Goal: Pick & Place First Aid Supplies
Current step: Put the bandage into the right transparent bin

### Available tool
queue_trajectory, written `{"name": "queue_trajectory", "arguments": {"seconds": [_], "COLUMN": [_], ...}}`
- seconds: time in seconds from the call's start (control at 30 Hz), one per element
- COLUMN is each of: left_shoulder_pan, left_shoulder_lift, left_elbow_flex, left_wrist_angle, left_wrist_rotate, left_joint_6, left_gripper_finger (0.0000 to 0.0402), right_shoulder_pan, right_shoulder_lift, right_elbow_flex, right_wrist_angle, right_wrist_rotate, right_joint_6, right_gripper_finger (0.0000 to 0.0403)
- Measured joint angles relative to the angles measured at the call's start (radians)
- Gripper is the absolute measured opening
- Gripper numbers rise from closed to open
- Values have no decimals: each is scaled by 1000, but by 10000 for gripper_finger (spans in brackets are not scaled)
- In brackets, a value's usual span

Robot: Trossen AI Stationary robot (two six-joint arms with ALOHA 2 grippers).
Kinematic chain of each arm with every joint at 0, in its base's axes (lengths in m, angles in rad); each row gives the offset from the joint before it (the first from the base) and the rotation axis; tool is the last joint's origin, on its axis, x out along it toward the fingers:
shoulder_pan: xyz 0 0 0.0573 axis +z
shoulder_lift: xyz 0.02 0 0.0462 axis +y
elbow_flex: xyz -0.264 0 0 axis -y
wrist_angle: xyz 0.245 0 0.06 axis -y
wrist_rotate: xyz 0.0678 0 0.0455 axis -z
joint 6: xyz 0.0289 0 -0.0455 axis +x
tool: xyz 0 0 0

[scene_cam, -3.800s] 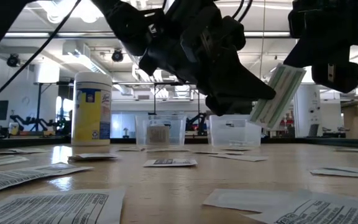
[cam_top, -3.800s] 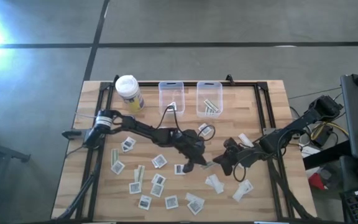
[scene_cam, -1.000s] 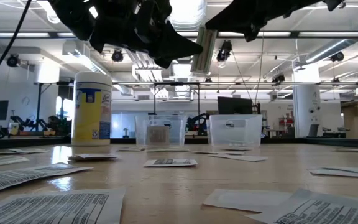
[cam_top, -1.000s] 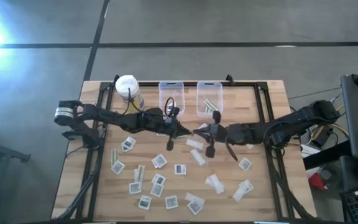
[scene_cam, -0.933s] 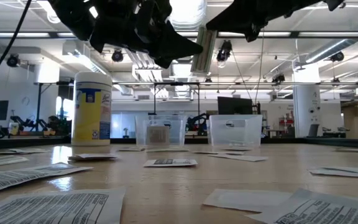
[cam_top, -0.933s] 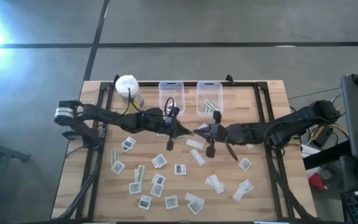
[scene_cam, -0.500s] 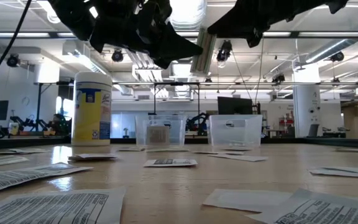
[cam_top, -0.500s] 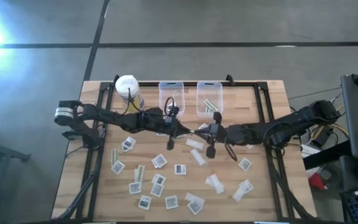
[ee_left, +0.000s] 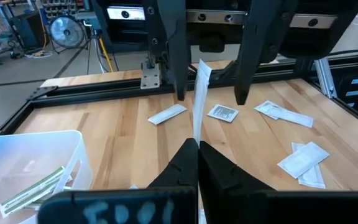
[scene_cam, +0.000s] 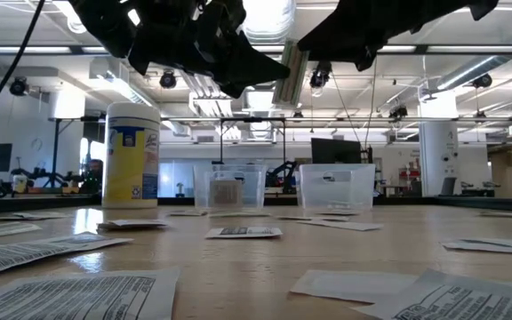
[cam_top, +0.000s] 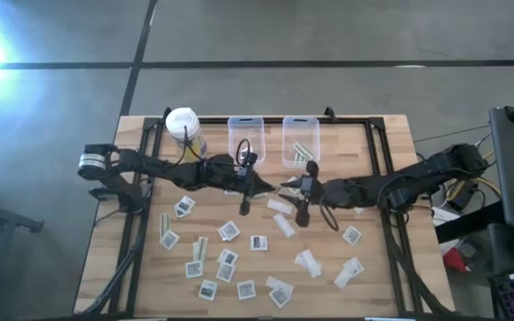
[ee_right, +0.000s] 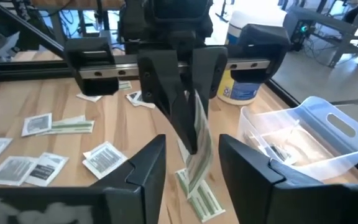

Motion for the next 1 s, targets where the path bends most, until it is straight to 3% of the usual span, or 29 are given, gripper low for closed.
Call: {"name": "queue_trajectory", "arguments": {"seconds": [0.13,0.37,1.0], "left_shoulder_pan": [0,0,0], "left_shoulder_lift": [0,0,0], "left_elbow_flex": [0,0,0], "left_wrist_angle": [0,0,0], "left_wrist_rotate": [0,0,-1], "left_joint_6": [0,0,1], "left_gripper_finger": [0,0,0], "right_shoulder_pan": [-7,-7,-7], "right_shoulder_lift": [5,5,5], "right_elbow_flex": [0,0,0], "right_wrist_angle": [0,-1,-6], "right_wrist_rotate": [1,-2,1], "right_joint_6": [-7,-13,3], "right_gripper_finger": [117,17,8]}}
